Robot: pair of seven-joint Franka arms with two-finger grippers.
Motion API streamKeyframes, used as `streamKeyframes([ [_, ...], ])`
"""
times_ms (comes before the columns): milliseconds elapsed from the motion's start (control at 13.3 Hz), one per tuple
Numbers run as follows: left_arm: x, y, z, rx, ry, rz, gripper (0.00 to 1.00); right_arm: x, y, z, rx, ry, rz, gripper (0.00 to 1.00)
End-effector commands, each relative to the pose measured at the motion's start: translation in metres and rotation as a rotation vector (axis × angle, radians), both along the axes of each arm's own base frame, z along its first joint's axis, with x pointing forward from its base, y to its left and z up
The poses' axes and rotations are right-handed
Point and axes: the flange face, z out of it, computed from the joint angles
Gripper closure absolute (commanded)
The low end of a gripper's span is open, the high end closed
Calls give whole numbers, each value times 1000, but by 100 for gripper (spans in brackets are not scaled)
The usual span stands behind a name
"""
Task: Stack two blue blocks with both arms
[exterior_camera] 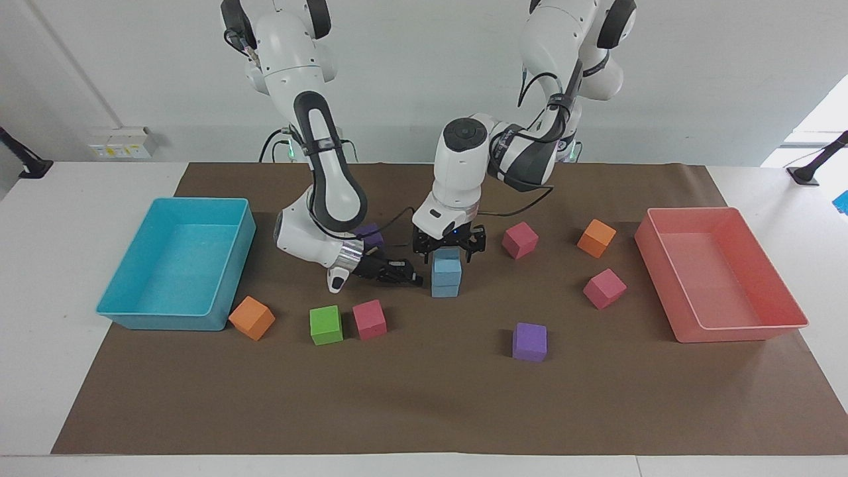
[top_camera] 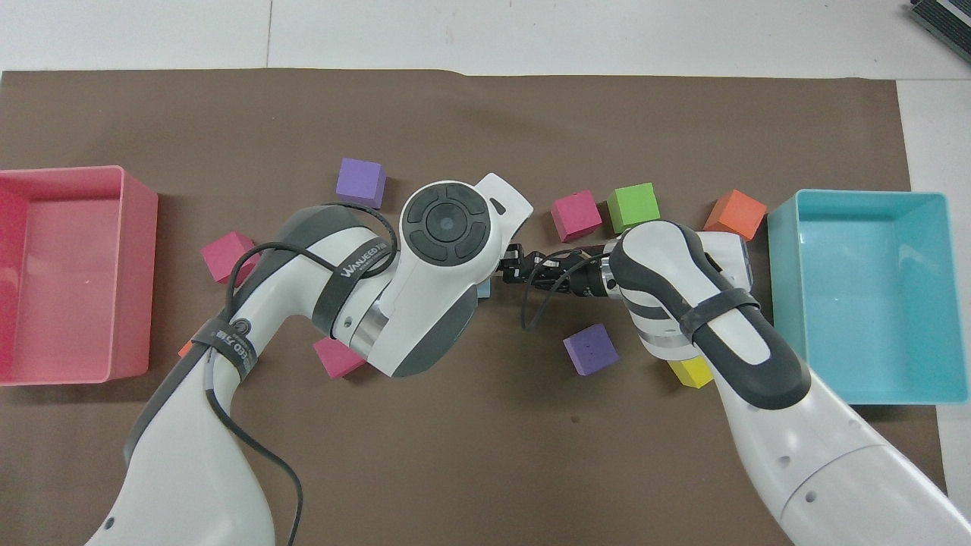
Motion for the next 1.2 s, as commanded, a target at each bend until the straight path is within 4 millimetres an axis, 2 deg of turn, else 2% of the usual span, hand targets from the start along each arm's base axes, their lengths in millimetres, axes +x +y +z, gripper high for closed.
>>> streamKeyframes([
  [0, -9, 14, 27, 22, 5, 22, 0, 4, -8, 8, 5, -46, -8, 100],
  [150, -11, 39, 47, 50, 31, 34, 0, 7, -8, 24, 9, -45, -35, 100],
  [225, -20, 53, 57, 65, 43, 46, 0, 8, -9, 32, 12, -45, -46, 100],
  [300, -26, 76, 68, 67, 37, 57, 0, 10, -12, 38, 14, -43, -58, 94],
  [450, -46, 111, 81, 82, 33, -2, 0, 13, -20, 48, -14, -49, -53, 39],
  [599, -58, 142, 87, 95, 32, -50, 0, 16, -29, 58, -33, -47, -62, 0],
  [824, -52, 174, 85, 113, 55, -84, 0, 21, -46, 81, -63, -50, -82, 0],
  [974, -42, 209, 105, 104, 27, -89, 0, 25, -60, 103, -191, -52, -44, 0],
  [1124, -38, 230, 122, 107, 27, -78, 0, 27, -68, 124, -322, -61, -10, 0],
])
